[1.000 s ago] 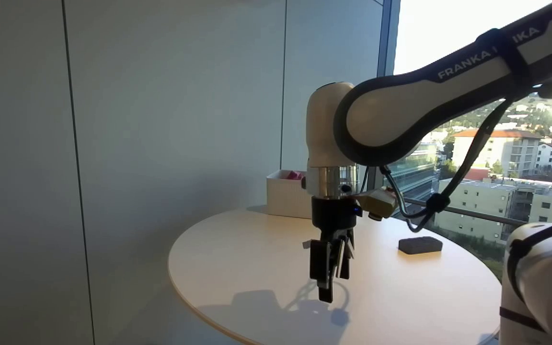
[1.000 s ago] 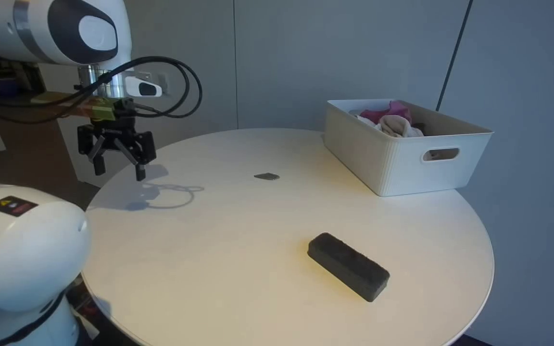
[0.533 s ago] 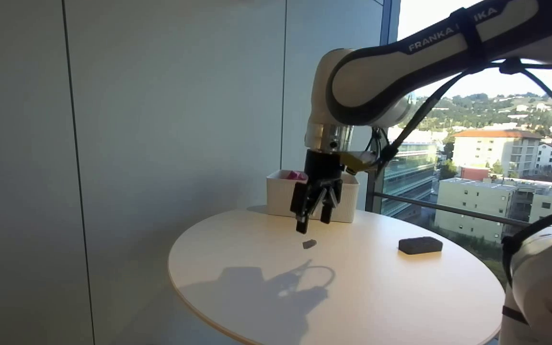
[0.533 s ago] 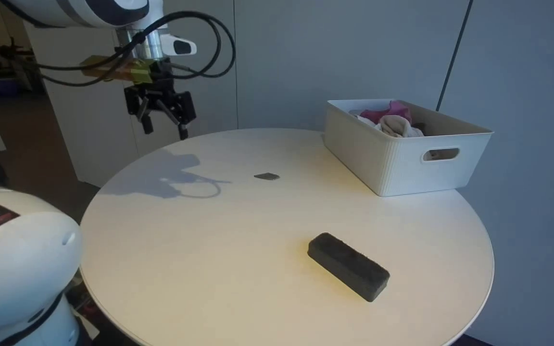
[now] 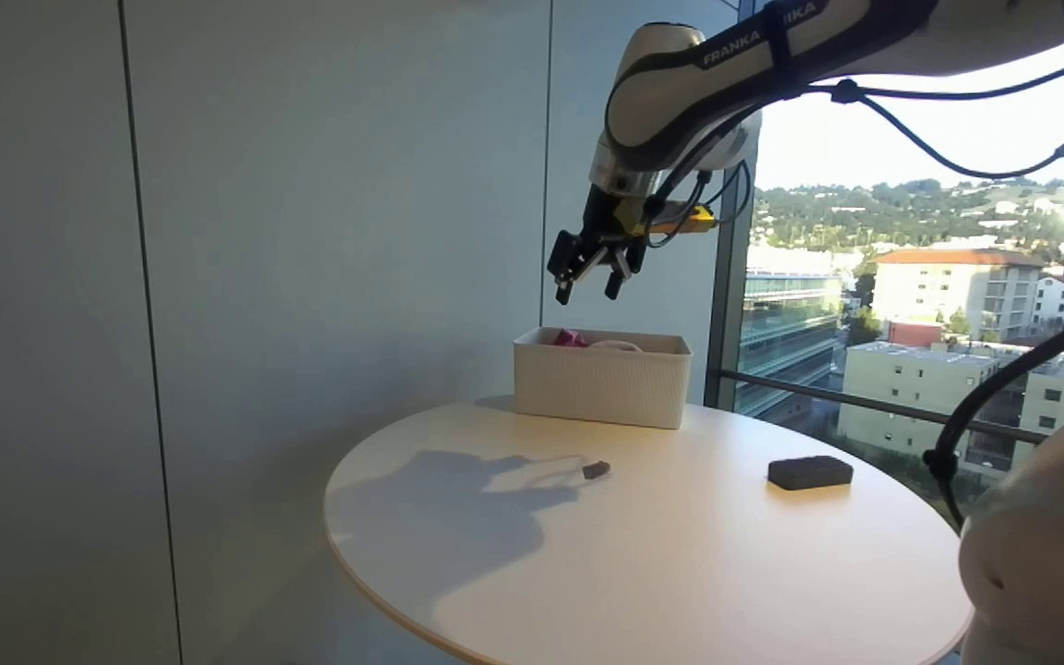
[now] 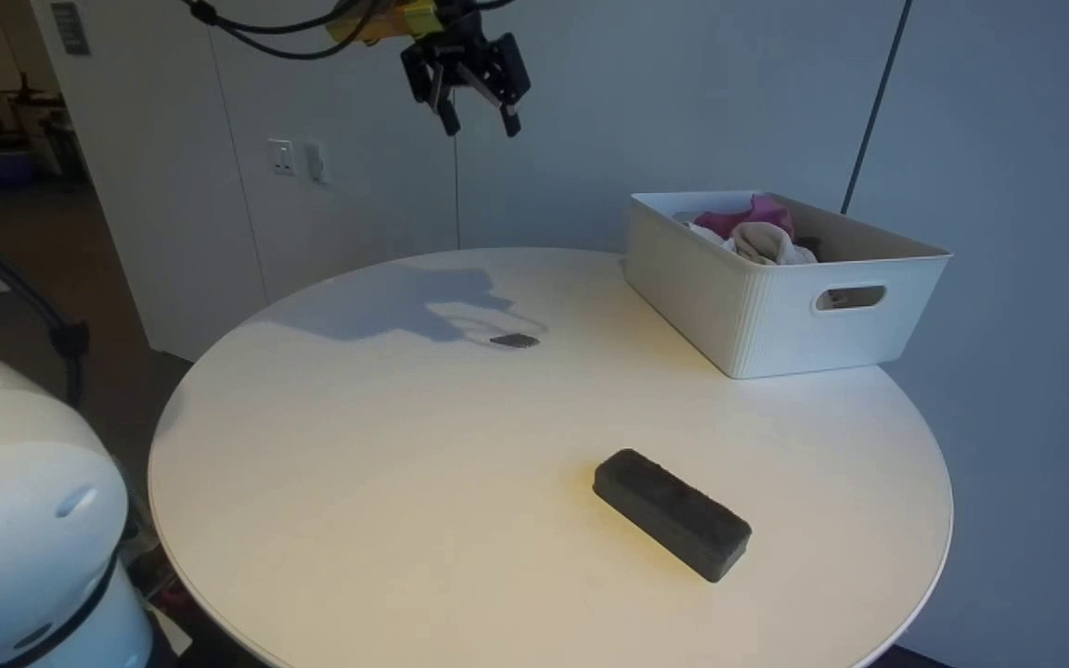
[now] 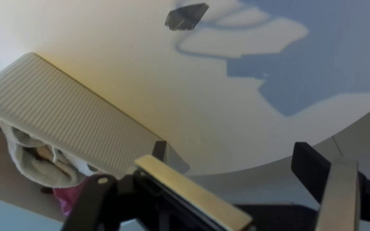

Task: Pick up the white cloth out of the basket and wipe the table with it

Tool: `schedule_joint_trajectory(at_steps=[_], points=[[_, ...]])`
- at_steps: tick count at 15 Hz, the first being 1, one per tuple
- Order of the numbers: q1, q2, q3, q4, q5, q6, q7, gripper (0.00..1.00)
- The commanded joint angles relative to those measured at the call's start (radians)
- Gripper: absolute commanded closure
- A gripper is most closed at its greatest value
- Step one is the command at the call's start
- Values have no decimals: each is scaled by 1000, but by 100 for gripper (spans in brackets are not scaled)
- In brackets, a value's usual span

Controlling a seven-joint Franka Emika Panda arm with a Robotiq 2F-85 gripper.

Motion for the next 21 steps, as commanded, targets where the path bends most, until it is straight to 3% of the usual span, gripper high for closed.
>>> schedule_joint_trajectory(at_steps=[1, 4, 9, 10, 18, 21], points=[[-70, 214, 25, 251, -95, 11, 163, 0], [-86, 344, 18, 417, -163, -47, 332, 0], [-50, 526, -39, 683, -205, -215, 557, 0], [-38, 445, -54, 540, -190, -141, 479, 0], [-20, 477, -75, 561, -181, -161, 494, 0], [-27, 541, -103, 631, -141, -212, 519, 0]])
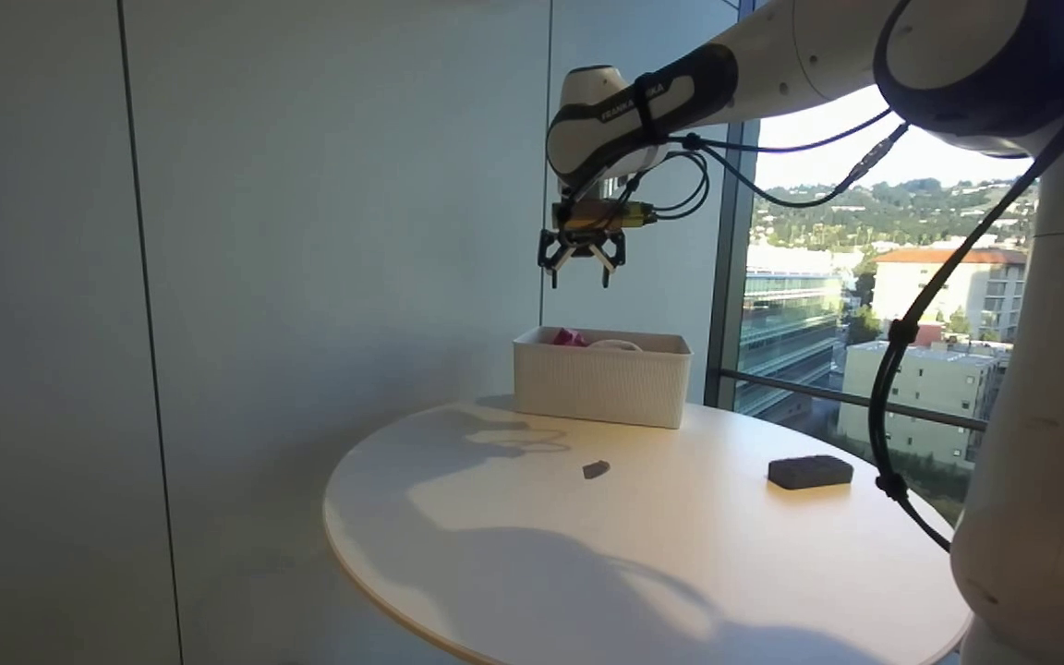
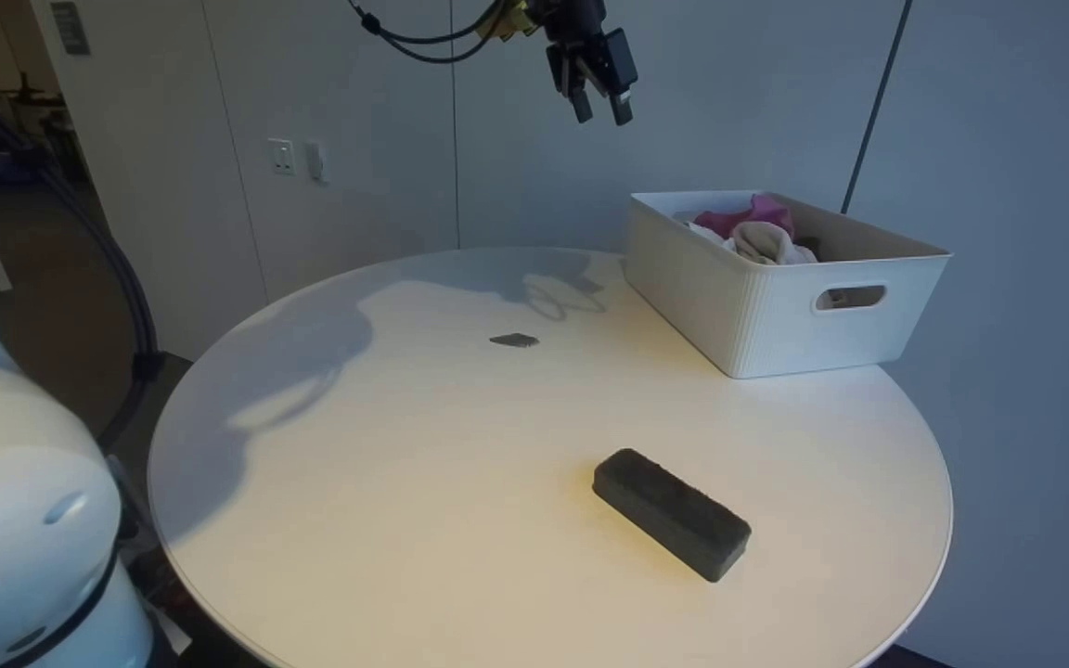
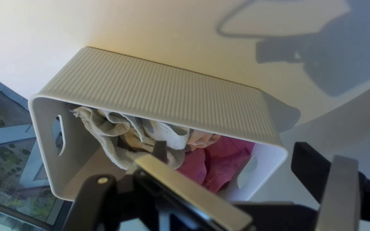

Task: Pick up the white cloth out of the basket and wipe the table with it

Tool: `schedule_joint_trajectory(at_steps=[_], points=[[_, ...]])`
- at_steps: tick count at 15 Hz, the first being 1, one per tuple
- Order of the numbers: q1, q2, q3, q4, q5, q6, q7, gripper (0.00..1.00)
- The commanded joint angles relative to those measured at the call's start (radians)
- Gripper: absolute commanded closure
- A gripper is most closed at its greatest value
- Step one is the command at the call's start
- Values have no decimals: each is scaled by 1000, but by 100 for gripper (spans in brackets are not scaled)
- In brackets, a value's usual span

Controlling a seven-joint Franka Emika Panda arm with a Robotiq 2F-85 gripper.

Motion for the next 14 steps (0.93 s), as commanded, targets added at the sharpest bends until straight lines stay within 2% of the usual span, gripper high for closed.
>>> schedule_joint_trajectory(at_steps=[1, 8, 14], points=[[5, 83, -53, 108, 64, -51, 34, 0], [-51, 324, -176, 425, 208, -146, 59, 0], [-126, 540, -207, 682, 330, -289, 45, 0]])
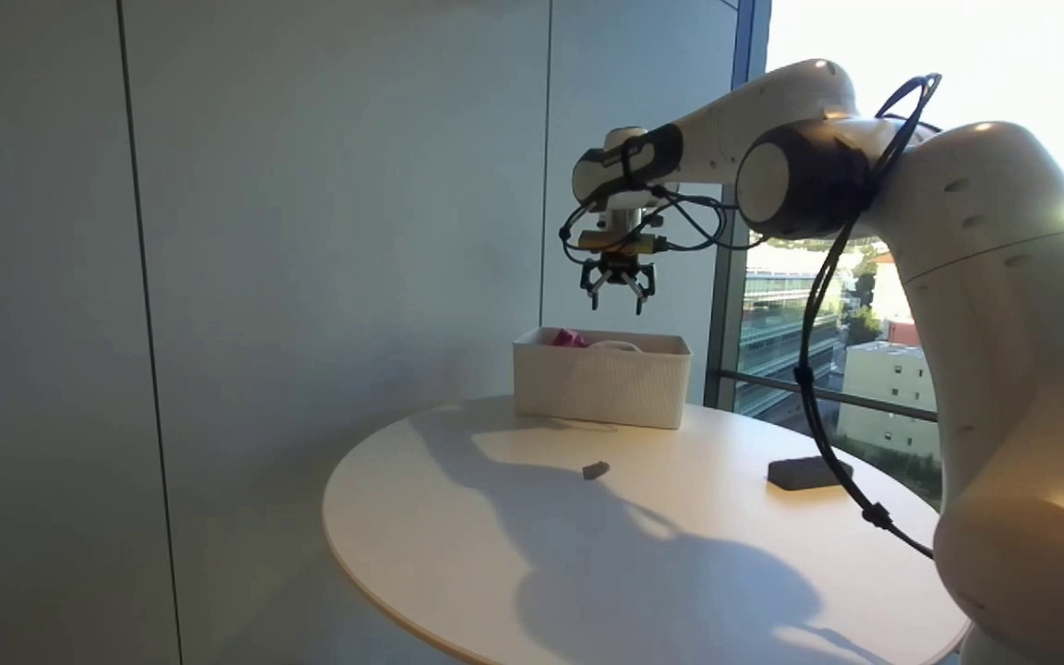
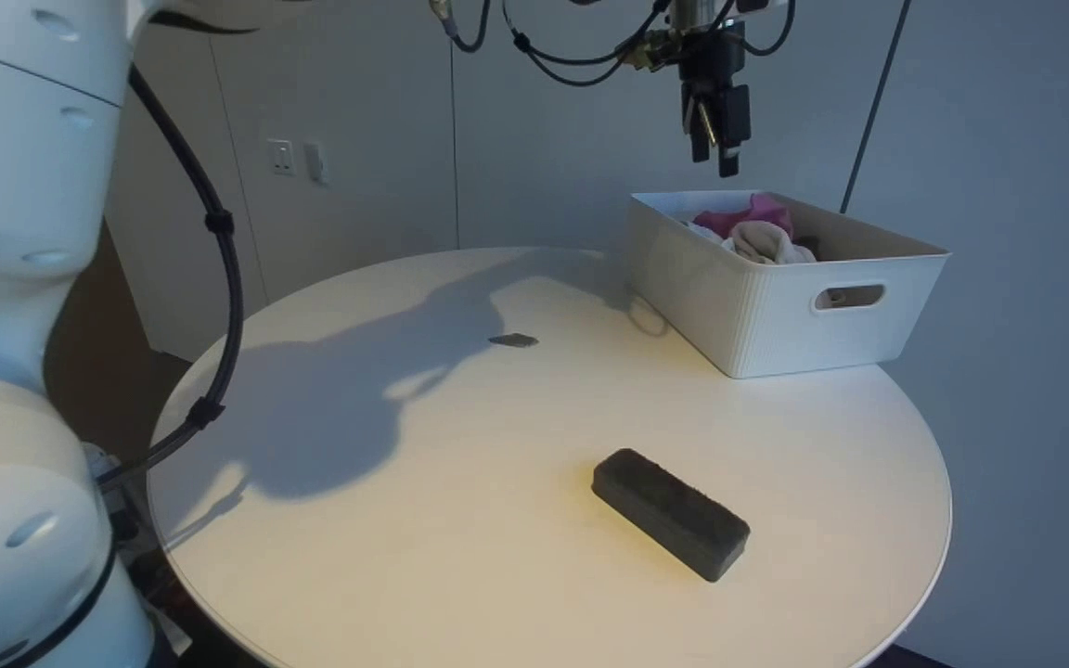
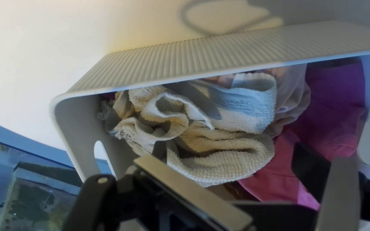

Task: Pick up the white cloth out of the basket and wipe the table with it

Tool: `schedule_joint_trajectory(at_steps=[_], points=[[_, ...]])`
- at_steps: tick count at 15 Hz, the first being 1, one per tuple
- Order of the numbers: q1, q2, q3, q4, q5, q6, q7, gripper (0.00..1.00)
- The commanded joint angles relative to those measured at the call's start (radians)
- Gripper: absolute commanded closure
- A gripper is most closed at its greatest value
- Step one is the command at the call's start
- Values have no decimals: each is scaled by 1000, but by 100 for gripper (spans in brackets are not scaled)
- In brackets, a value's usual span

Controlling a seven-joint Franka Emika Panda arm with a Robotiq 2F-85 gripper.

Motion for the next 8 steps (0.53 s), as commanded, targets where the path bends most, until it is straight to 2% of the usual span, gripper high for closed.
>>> schedule_joint_trajectory(at_steps=[1, 8], points=[[-39, 162, -8, 230, 69, -93, 5, 0], [-118, 389, -3, 520, 97, -173, 77, 0]])
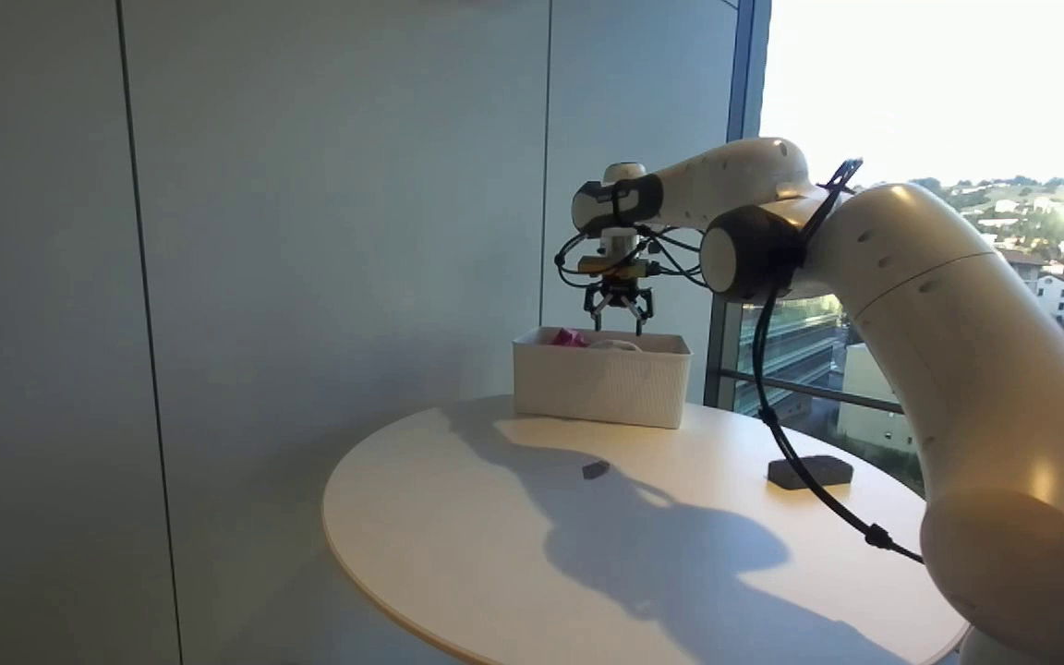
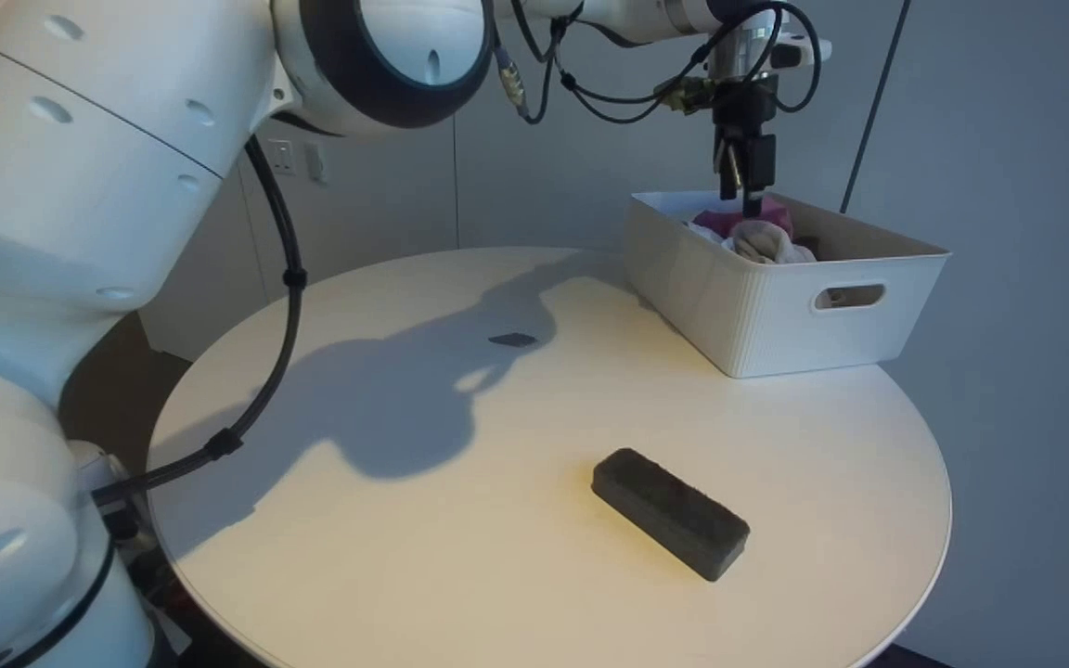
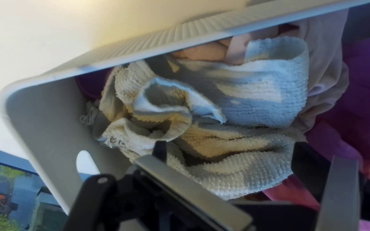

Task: Pick up the white cloth out of the basket and wipe the table with it

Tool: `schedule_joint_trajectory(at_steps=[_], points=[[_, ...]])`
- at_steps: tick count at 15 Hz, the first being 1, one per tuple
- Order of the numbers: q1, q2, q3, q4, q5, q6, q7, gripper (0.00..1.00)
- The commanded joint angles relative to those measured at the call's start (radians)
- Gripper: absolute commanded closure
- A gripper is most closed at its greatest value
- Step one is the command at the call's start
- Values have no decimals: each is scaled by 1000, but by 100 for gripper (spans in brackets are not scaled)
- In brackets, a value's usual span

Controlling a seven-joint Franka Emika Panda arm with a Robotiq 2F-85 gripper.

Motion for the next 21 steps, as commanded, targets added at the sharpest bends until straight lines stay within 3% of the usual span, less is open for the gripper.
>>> schedule_joint_trajectory(at_steps=[1, 4, 8, 9, 10, 13, 18, 20, 21], points=[[-43, 150, -3, 237, 19, -63, 55, 0], [-70, 226, 4, 340, 22, -127, 76, 0], [-82, 275, 7, 376, 9, -140, 104, 0], [-85, 290, 9, 392, 6, -137, 99, 7], [-87, 301, 14, 408, 8, -136, 95, 27], [-91, 330, 21, 459, 7, -137, 94, 38], [-97, 362, 32, 503, 4, -137, 98, 74], [-88, 321, 31, 417, 0, -95, 100, 88], [-90, 329, 32, 431, 1, -101, 100, 92]])
